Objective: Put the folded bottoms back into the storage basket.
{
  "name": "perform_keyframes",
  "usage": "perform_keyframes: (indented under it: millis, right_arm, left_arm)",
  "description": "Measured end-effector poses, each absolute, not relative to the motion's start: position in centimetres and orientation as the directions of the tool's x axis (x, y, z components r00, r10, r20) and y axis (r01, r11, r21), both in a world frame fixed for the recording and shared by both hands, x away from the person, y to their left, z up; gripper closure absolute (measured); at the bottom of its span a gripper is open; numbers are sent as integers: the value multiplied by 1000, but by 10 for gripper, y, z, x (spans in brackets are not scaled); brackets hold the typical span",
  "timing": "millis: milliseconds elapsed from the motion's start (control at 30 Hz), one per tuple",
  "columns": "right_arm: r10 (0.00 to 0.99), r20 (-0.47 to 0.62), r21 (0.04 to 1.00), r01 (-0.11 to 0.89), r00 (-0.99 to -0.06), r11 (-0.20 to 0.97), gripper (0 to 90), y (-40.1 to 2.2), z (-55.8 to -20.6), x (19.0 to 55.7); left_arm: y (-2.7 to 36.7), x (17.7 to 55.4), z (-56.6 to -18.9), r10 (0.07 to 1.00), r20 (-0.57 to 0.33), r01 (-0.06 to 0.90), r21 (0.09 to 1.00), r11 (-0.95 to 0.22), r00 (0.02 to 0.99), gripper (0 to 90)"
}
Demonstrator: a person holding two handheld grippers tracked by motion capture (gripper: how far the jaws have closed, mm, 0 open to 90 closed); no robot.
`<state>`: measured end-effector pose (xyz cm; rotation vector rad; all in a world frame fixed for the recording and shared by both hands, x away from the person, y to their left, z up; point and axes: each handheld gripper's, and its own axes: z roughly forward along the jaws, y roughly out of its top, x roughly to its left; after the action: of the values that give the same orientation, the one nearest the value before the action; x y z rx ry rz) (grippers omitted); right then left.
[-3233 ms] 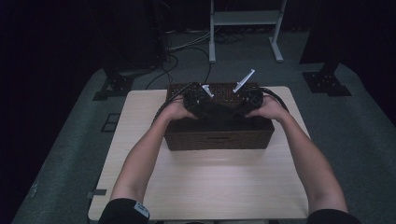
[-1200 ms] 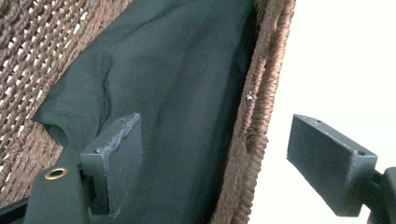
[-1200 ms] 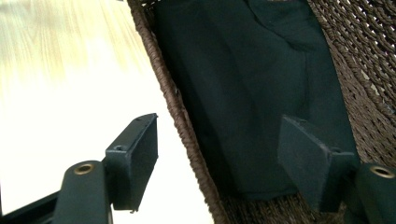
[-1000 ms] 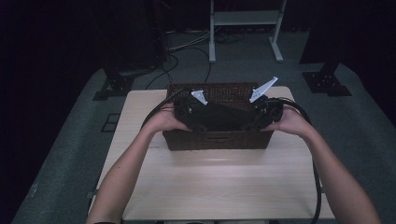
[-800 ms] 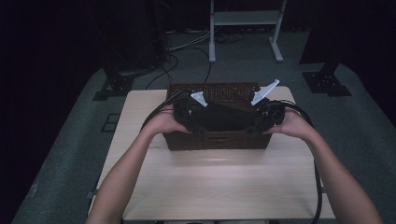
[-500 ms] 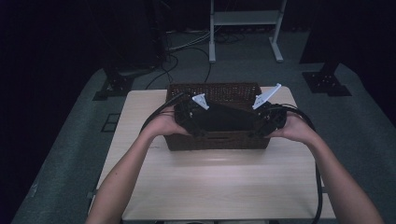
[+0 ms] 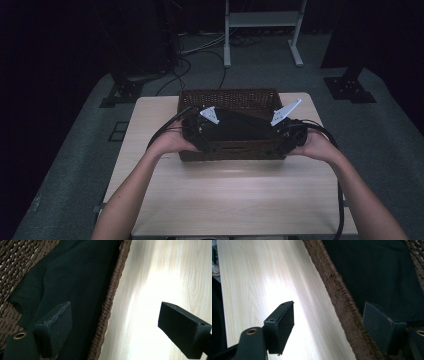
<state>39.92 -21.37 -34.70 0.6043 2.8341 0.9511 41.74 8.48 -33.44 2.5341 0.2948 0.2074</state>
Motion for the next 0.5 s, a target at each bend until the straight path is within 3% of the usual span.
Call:
perform_keyframes:
  millis: [500]
  right_arm:
    - [398,41,599,342,-916,724,236,-216,-358,381]
  left_arm:
    - [89,397,-341,241,91,148,570,-808,966,116]
